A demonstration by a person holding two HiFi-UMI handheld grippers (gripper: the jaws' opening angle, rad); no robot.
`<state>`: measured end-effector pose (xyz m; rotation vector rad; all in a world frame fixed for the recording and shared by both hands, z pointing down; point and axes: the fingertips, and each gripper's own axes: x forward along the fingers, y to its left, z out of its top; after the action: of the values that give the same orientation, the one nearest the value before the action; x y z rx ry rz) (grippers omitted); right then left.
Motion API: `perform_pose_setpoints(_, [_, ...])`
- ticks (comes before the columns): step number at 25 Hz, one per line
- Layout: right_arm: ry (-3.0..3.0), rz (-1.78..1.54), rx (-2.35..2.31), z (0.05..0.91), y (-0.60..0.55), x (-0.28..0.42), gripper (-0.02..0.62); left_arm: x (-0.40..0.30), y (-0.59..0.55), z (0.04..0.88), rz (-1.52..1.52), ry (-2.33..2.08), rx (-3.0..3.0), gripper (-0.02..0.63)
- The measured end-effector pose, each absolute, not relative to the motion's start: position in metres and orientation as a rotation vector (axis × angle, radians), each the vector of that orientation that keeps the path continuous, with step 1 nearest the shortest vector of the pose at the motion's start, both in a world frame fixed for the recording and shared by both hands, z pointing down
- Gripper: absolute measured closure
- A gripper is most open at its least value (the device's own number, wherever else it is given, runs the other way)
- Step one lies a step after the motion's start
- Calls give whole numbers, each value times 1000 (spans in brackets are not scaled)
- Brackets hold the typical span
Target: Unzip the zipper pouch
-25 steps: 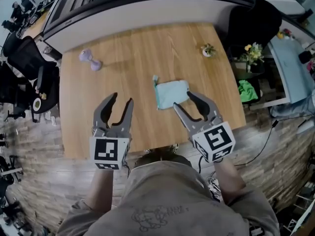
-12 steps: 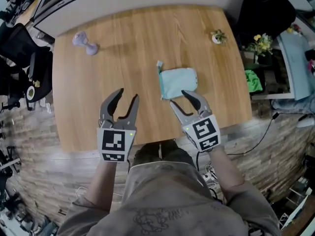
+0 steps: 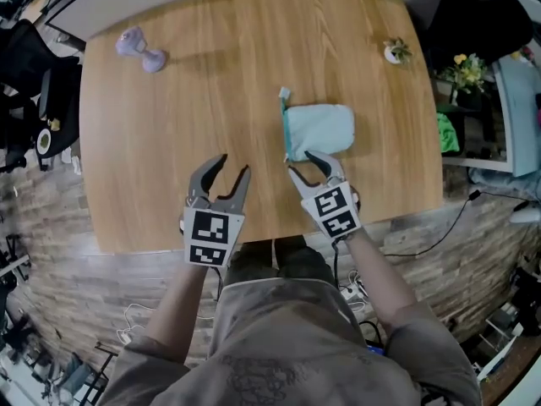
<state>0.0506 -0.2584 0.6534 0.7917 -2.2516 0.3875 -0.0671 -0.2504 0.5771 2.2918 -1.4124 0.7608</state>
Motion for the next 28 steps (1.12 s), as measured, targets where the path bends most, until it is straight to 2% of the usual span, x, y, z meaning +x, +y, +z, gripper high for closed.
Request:
perform_pose_setpoints(3, [-2201, 392, 772, 683, -258, 52, 423, -69, -243, 599, 793, -1390, 2264, 437])
perform_pose_setpoints(13, [-2136, 316, 786, 725, -267, 52, 442, -76, -232, 629, 802, -1362, 2194, 439])
perform_pose_setpoints(15, [-2139, 298, 762, 726, -264, 49, 453, -77, -230, 630, 806, -1360, 2191, 439])
perform_pose_setpoints(18, [-2132, 280, 732, 727, -260, 44, 516, -79, -228, 629, 809, -1361, 2188, 439])
perform_pose_setpoints(28, [-2272, 422, 808, 672, -270, 39, 535, -75, -230, 607, 775, -1393, 2223, 439])
